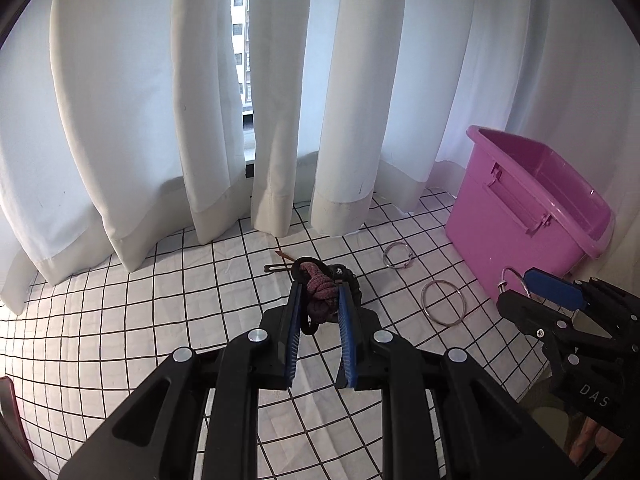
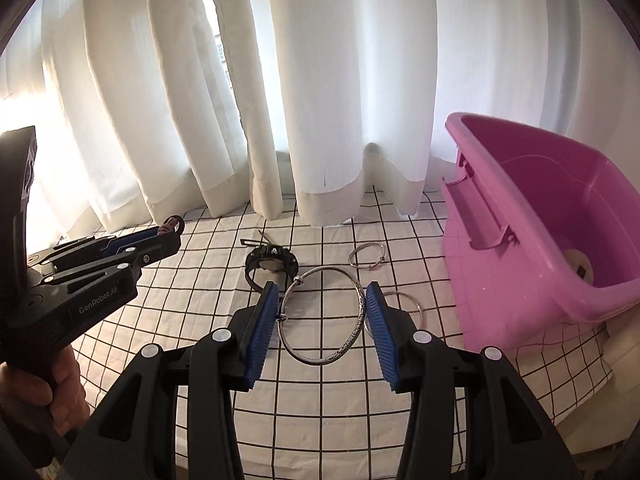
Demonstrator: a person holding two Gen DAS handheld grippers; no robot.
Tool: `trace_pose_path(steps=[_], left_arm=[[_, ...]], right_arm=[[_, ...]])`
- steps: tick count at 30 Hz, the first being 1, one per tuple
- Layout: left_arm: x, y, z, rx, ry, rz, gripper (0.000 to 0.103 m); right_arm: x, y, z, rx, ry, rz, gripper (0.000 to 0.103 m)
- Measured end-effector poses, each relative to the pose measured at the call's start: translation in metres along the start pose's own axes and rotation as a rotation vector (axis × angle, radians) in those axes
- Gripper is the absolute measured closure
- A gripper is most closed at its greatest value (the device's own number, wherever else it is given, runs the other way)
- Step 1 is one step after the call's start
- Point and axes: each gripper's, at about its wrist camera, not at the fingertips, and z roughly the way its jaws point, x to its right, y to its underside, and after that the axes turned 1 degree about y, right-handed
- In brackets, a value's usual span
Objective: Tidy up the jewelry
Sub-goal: 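Carry hair tie and bangle over the pink tub and open both tools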
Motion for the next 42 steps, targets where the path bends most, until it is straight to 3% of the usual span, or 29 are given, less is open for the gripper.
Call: trace_pose_path(steps=[9,17,24,28,37,42], left_arm=[[0.057,-0.059,-0.023,0.1,0.081,0.067,0.085],[0.148,-0.101,-0.007,0.142,0.168,0.076,0.085],[0.227,-0.122,0.038,0.08,0.192,0.055,0.085],[0.267,-0.129,0.072,0.009,0.186,0.033,0.085],[0.294,-0.127,0.152,-0.225,0.118,-0.068,0.085],[0.293,-0.122,0.169,-0.305,0.079,-0.111,0.085]], right_arm=[[0.046,-0.046,-0.062,0.148,0.041,0.033,0.059],[0.14,-0.072,-0.076,0.176,0.081,0.041,0.059],[0.234,-0.083,-0.061,0.121,0.149,0.031,0.059],[0.281,-0.082,-0.046,0.068,0.144,0.062,0.059],[0.331,-0.082,0.009,-0.105,0.067,0.09,0.059],[0.344,-0.079,0.025,-0.152,0.047,0.087,0.059]])
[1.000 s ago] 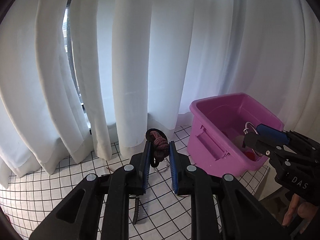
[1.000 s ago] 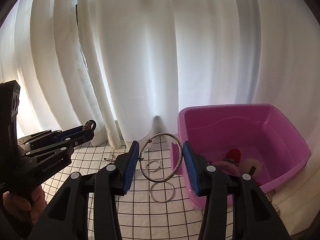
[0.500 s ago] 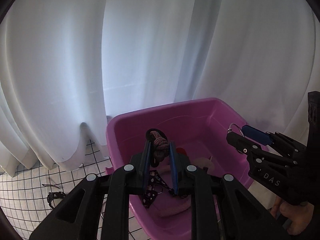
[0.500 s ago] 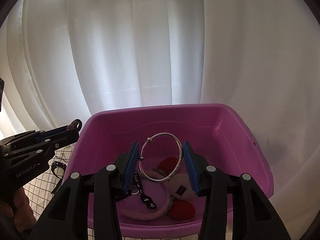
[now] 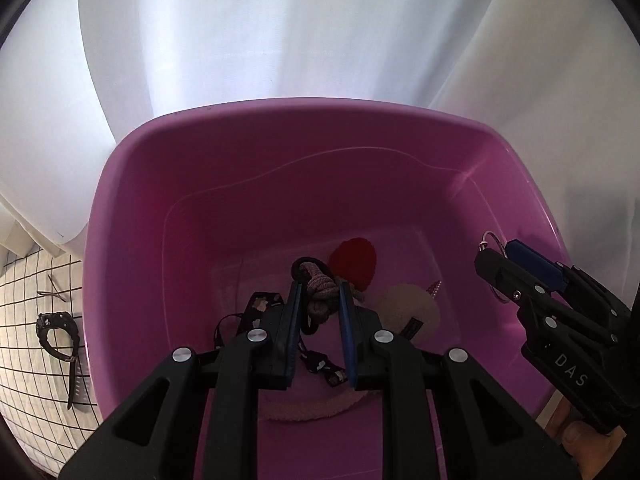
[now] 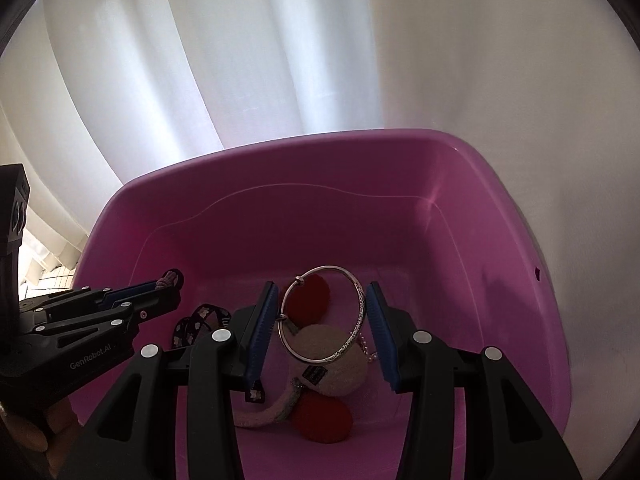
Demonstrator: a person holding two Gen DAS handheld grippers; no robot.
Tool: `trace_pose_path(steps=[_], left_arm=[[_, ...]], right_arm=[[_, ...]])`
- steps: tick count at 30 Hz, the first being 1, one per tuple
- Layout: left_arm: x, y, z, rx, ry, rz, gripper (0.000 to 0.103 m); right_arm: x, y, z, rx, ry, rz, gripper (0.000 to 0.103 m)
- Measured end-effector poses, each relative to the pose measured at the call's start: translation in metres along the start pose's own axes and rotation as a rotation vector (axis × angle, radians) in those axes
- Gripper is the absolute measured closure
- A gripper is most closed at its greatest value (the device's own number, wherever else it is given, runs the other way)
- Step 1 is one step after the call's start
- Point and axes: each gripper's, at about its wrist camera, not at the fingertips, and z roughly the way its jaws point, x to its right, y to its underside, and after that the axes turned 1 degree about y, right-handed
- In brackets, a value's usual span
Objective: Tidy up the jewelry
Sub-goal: 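Carry hair tie and bangle over the pink tub and open both tools, then withdraw both tools from the tub toward the black watch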
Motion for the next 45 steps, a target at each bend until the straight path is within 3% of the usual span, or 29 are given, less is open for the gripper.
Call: trace_pose_path(steps=[8,10,12,16,20,22,29,32,45], left_arm=[[-0.004,-0.002,0.005,-0.014,-0.045,-0.035,0.082],[-0.003,-0.002,0.003,-0.013,-0.052,-0.044,0.077],[-0.001,0.002,0.002,-0.009,-0.067,-0.053,0.051],[0.002,0.002,-0.005,0.015,-0.048,-0.05,0.038],[0.01,0.005,-0.011,0.035,-0.075,-0.026,0.022],[0.009,0.005,-0.015,0.054,-0.074,-0.03,0.021],[0.002,0.006,-0.028,0.071,-0.077,-0.066,0.02],[-0.001,0.009,-0.031,0.079,-0.083,-0.075,0.008],[-0.019,0.02,-0.07,0.141,-0.085,-0.088,0.007]], right_arm=[[-0.003,-0.008,0.018,-0.039,0.012,-0.033,0.059],[-0.002,-0.009,0.016,-0.042,0.022,-0.035,0.047],[-0.002,-0.009,0.016,-0.042,0.019,-0.037,0.039],[0.002,-0.011,0.012,-0.042,0.006,-0.033,0.038],[0.004,-0.012,0.011,-0.036,-0.002,-0.031,0.038],[0.005,-0.012,0.011,-0.035,-0.006,-0.029,0.032],[0.005,-0.015,0.007,-0.018,-0.019,-0.034,0.032],[0.003,-0.016,0.005,-0.011,-0.025,-0.041,0.031],[-0.022,-0.022,-0.005,0.017,-0.089,-0.082,0.029]])
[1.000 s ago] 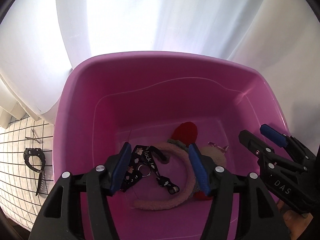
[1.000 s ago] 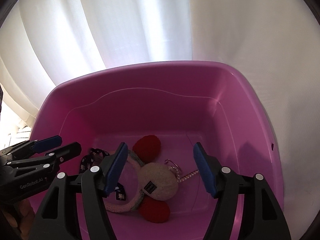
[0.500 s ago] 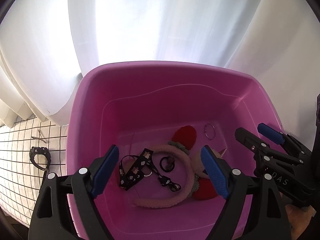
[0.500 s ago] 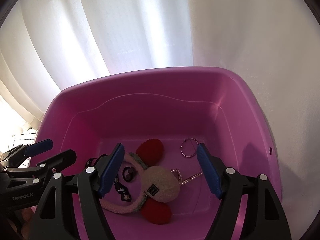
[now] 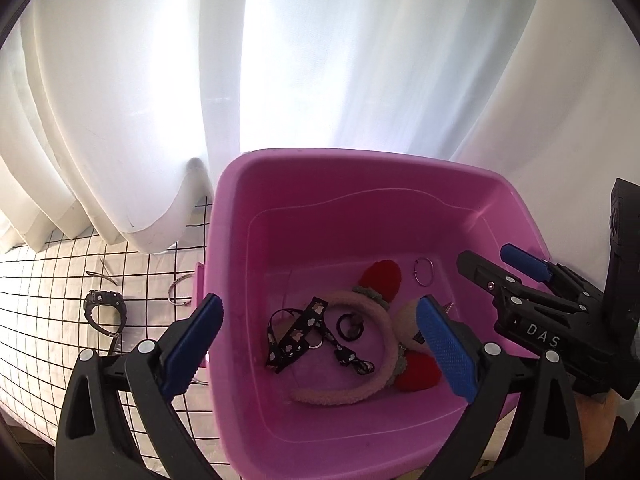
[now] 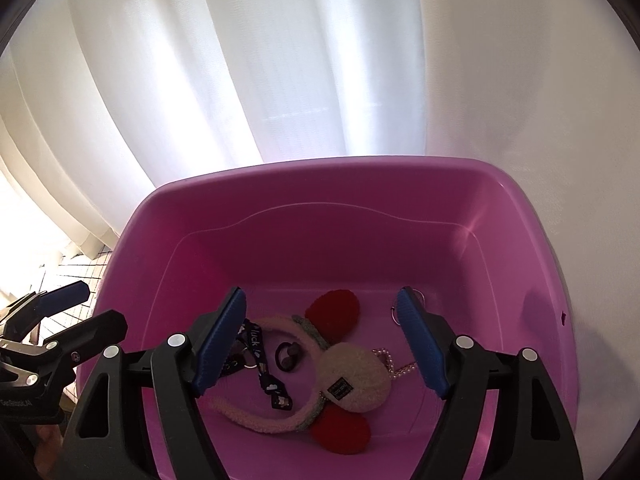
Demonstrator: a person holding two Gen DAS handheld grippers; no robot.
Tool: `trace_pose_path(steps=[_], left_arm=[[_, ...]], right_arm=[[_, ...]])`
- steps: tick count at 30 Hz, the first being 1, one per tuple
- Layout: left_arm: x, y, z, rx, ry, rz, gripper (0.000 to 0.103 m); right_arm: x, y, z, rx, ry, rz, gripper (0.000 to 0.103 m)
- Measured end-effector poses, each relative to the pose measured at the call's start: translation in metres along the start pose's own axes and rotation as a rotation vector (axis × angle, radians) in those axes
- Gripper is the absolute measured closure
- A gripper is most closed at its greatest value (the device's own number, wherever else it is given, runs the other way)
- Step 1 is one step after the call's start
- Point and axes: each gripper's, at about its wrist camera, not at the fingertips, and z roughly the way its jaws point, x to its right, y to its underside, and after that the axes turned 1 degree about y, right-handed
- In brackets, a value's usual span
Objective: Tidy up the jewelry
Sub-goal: 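Withdraw both tools from the tub toward the black watch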
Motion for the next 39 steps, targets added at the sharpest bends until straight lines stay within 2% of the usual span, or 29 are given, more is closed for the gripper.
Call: trace_pose_path(steps=[5,11,17,21,27,32,39], left_arm=[[-0.031,0.004,-0.031,0.058,-0.049,-0.021,0.007],[-0.089,0.011,-0.066,0.129,-0.15,-0.13,0.007],[-0.157,0.027,-0.089,0.148,-0.206,-0.238,0.007],[-0.201,0.034,-0.102,0.148,-0.229,-0.264,0.007],[-0.269,0.041,-0.111,0.131,-0.218,-0.263,0.007],[-0.323,0.05,-0.108,0.113,-0.222,-0.221,0.007],[-0.378,0.063,-0.066,0.027,-0.21,-0.115,0.007]], right_arm=[[-0.034,-0.01,-0.008,0.031,-0.025,-0.084,0.029],[-0.094,-0.019,-0.016,0.064,-0.107,-0.194,0.029],[-0.161,-0.019,-0.012,0.057,-0.185,-0.257,0.029],[-0.208,-0.012,-0.009,0.053,-0.201,-0.285,0.029],[-0.267,0.004,-0.001,0.037,-0.19,-0.263,0.029],[-0.299,0.023,0.011,0.024,-0.145,-0.199,0.029],[-0.308,0.062,0.026,-0.016,-0.032,-0.086,0.029]])
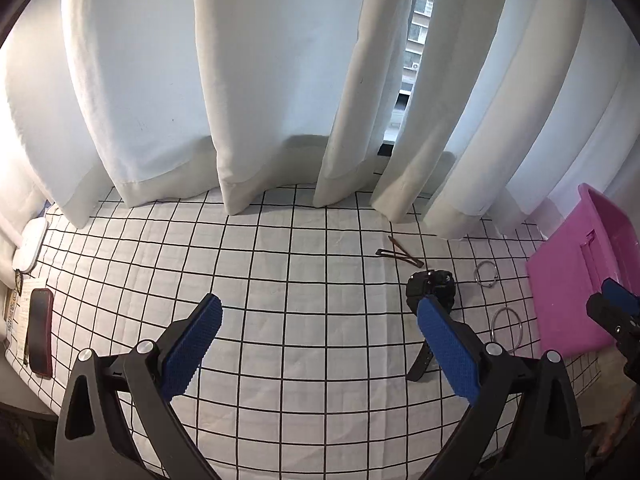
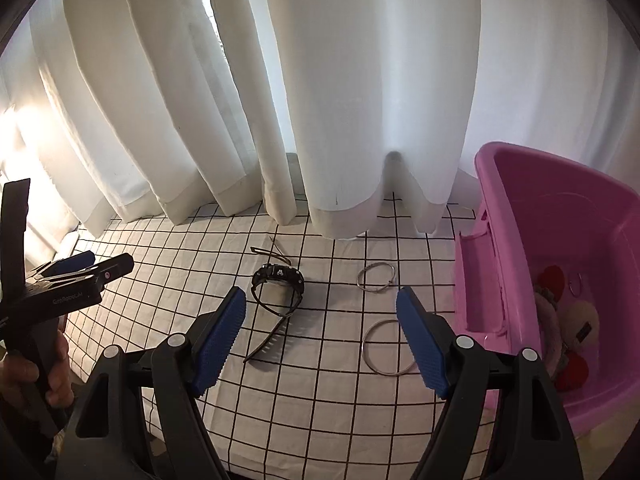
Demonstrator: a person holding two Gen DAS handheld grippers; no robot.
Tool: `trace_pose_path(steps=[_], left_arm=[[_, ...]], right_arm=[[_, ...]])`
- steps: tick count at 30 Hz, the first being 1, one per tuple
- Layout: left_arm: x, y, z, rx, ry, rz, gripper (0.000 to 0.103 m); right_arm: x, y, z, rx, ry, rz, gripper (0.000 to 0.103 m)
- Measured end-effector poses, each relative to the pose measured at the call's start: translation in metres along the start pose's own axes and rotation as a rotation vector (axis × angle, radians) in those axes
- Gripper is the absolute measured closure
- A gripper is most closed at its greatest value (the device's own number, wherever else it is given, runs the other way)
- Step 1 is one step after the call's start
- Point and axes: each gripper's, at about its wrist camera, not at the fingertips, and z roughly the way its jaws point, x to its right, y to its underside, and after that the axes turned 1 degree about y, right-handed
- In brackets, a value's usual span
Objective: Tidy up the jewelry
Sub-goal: 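Withdraw both tools from the tub toward the black watch, then close the left tool on the black watch while the right tool grips the large silver ring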
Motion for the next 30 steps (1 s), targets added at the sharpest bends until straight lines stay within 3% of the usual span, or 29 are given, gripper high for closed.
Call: trace_pose_path(steps=[8,14,21,30], left_arm=[[0.023,0.012,0.063,-0.081,0.07,0.102,0.007],[0.05,0.016,0.092,-0.061,0.092,0.131,0.007],[0.07,0.017,0.12,-0.011,0.103,0.135,0.007],[0.081,0.024,0.141,0.018,0.075,0.155,0.007]], right_arm=[[0.007,0.049,0.035,-0.053,0.126,0.112,0.029],[0.02,0.071,0.074,-0.101,0.177,0.154,0.029],[0.03,0.088,0.107,-0.08,0.232,0.152,0.029],[0.041,0.095,0.119,-0.022,0.264,0.159,0.029]])
